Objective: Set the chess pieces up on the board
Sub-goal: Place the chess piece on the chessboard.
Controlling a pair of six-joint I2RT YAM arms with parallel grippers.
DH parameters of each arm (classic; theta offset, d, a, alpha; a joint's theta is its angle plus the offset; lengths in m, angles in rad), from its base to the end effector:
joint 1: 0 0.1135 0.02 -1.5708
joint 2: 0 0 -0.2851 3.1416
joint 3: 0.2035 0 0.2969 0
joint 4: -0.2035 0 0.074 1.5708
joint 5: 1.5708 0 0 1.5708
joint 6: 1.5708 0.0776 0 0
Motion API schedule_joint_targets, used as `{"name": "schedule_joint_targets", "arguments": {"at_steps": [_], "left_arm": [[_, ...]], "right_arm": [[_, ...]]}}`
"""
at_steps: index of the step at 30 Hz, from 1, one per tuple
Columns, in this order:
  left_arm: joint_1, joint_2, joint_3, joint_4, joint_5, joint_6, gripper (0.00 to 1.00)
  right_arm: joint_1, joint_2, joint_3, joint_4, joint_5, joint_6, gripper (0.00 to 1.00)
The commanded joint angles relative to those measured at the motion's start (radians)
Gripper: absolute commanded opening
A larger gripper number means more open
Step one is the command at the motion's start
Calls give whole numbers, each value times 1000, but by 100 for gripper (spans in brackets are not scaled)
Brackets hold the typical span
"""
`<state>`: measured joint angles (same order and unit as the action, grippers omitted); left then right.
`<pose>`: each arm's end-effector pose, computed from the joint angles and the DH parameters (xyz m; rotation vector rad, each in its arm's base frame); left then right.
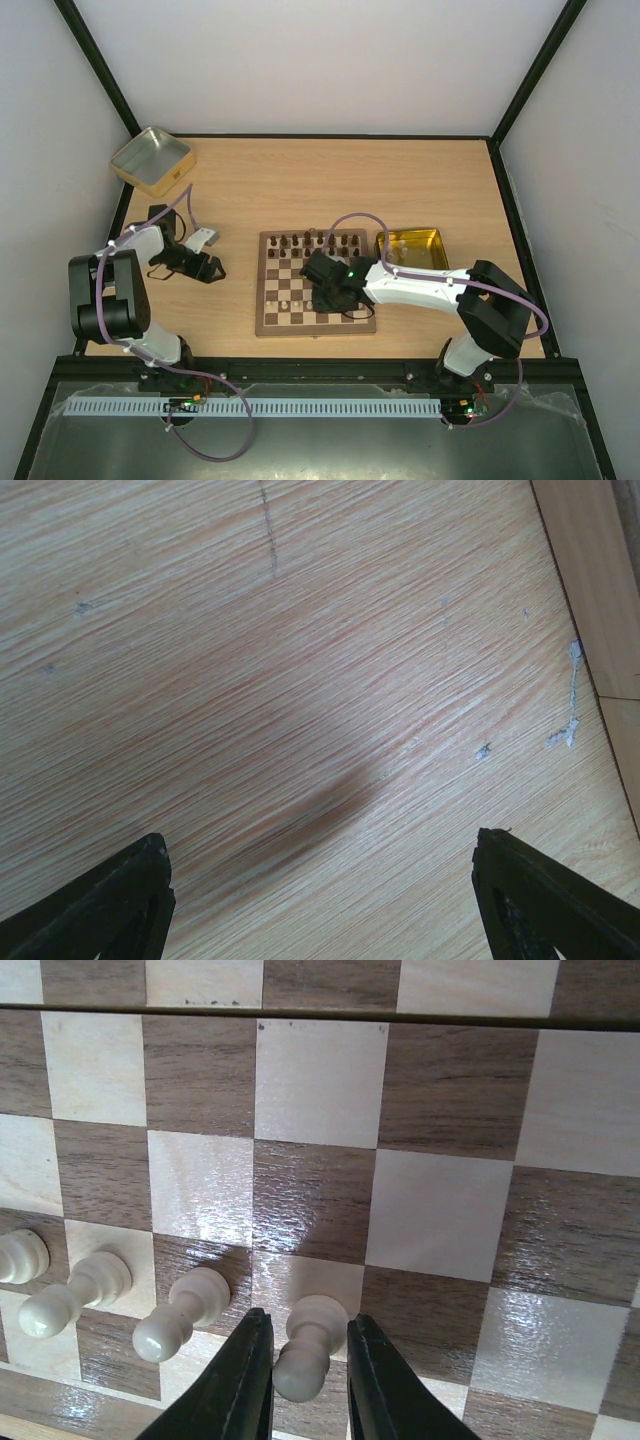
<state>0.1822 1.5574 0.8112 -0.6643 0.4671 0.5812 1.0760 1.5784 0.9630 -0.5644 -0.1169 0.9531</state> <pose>0.2948 0.0188 0.1038 0.6016 2.7078 -0.5293 0.1591 0.3139 0.1401 -0.2171 2.9678 0.5923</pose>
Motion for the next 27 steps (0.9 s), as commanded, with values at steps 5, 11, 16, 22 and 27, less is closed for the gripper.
{"name": "schedule_joint_targets", "arguments": {"at_steps": [5,11,16,22,27], "left_arm": [[8,-18,-16,-9,5,14,82],[8,-19,-15,-7,3,12,82],[8,-19,-15,-8,5,12,82],[7,-19,-14,-8,5,14,82],[9,-18,-14,-8,7,14,82]], "right_arm": [[9,-14,-16,-3,15,13,17],[9,-7,-6,5,13,13,15],[9,-2,7,7,11,15,15],[9,-1,14,7,11,13,16],[9,2,22,10,8,13,16]]}}
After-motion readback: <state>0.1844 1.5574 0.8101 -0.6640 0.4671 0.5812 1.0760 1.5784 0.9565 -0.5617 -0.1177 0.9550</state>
